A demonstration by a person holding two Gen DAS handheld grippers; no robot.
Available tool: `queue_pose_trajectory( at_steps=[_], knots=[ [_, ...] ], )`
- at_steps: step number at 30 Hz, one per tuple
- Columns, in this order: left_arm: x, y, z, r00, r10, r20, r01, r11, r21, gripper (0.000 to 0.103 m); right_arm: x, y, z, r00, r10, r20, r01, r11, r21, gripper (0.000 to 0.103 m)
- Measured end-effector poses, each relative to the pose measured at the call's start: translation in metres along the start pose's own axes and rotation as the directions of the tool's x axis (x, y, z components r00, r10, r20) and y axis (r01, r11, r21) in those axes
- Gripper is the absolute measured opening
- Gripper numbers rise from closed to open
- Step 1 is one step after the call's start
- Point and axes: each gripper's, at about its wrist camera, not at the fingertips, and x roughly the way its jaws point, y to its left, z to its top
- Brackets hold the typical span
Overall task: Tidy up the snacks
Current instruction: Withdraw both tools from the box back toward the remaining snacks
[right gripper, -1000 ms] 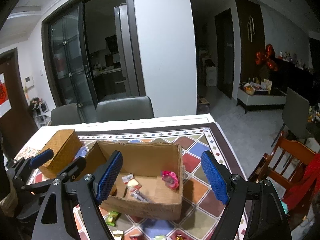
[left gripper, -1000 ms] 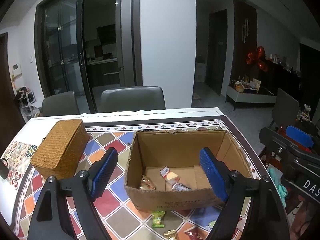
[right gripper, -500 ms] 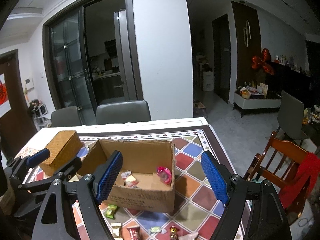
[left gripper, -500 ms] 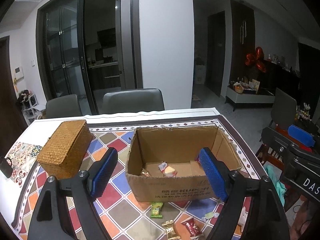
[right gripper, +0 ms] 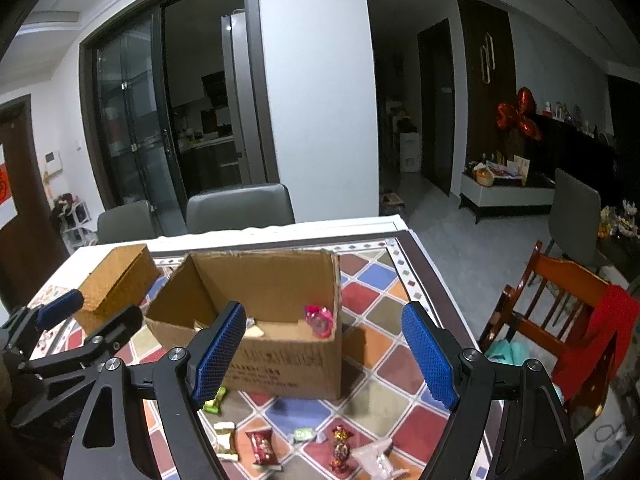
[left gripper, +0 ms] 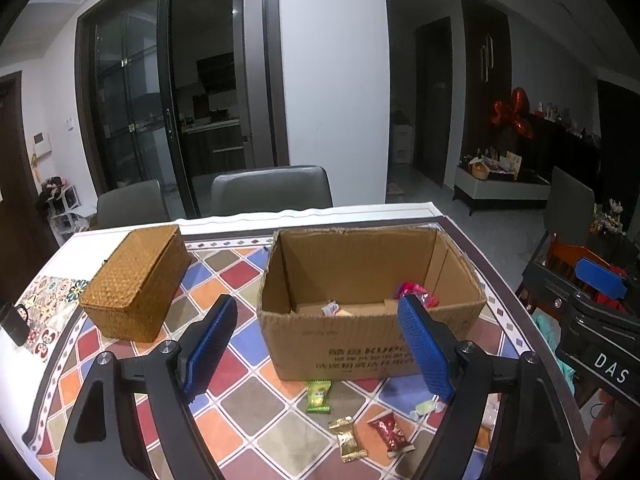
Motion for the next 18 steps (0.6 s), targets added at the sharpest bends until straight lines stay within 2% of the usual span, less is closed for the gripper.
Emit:
queue_pose_trajectory(
  at_steps=[10, 18],
  knots=[
    [0.007, -0.003, -0.029, 0.999, -0.006, -0.044, 0.006, 1.000, 0.001, 0.083, 0.010, -0.003, -0.031, 0.999, -0.004, -0.053, 0.004, 1.000, -0.011, 0.081],
    [0.014, -0.002, -0.049, 0.997, 0.001, -0.076, -0.001, 1.000, 0.000, 0.079, 0.017, 0.004, -0.047, 0.995, 0.010, -0.098, -0.013, 0.999, -0.032, 0.075]
  ],
)
